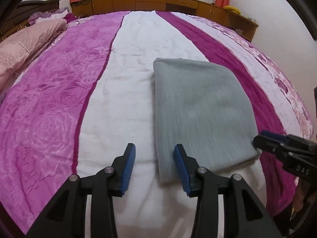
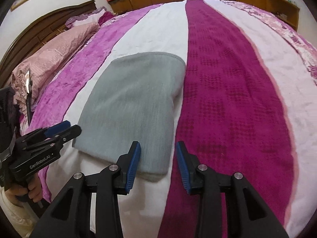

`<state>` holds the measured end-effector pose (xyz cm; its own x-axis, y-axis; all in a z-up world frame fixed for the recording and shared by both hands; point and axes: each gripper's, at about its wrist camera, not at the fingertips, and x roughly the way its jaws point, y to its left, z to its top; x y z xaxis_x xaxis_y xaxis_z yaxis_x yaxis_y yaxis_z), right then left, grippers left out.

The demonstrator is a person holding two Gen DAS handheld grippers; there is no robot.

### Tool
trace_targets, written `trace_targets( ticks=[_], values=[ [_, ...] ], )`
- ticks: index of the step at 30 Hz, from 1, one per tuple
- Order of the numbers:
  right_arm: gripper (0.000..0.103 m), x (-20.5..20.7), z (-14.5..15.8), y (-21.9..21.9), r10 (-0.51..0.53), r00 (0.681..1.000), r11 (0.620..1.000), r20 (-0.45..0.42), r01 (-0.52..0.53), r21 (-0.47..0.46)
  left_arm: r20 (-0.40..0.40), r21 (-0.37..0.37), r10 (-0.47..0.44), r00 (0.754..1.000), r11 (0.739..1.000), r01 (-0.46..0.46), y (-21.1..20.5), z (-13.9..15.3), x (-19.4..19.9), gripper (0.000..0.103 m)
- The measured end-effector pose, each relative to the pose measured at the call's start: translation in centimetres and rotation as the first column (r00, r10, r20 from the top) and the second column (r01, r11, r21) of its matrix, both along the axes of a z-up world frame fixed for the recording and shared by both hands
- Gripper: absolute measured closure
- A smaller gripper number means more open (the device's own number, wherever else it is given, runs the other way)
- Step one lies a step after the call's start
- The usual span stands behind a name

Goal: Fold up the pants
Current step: 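Open both grippers and pull them back from the folded pants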

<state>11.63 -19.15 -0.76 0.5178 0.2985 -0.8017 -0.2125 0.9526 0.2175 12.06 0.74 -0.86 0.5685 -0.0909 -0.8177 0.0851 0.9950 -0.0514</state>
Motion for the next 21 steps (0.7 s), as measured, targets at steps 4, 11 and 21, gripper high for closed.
trace_targets(
  ticks=[4, 11, 21],
  values=[
    [0.065, -2.2, 0.6, -0.2, -0.005, 1.0, 1.0, 0.025, 0.004, 0.007, -0.006, 0.0, -0.003, 1.0, 1.0, 0.003, -0.7, 0.3, -2.3, 0.059],
    [0.026, -5.4, -0.1, -0.3, -0.084, 0.991, 0.994, 0.108, 0.091, -0.061, -0.052, -0.01, 0.047, 0.998, 0.999, -0.048, -1.2, -1.9, -4.0, 0.022],
    [0.023, -4.8, -4.0, -0.1, -0.088, 0.995, 0.99, 0.054, 0.094, -0.11, -0.052, 0.065, 0.056, 0.997, 0.997, -0.053, -2.5, -4.2, -3.7, 0.015]
  ],
)
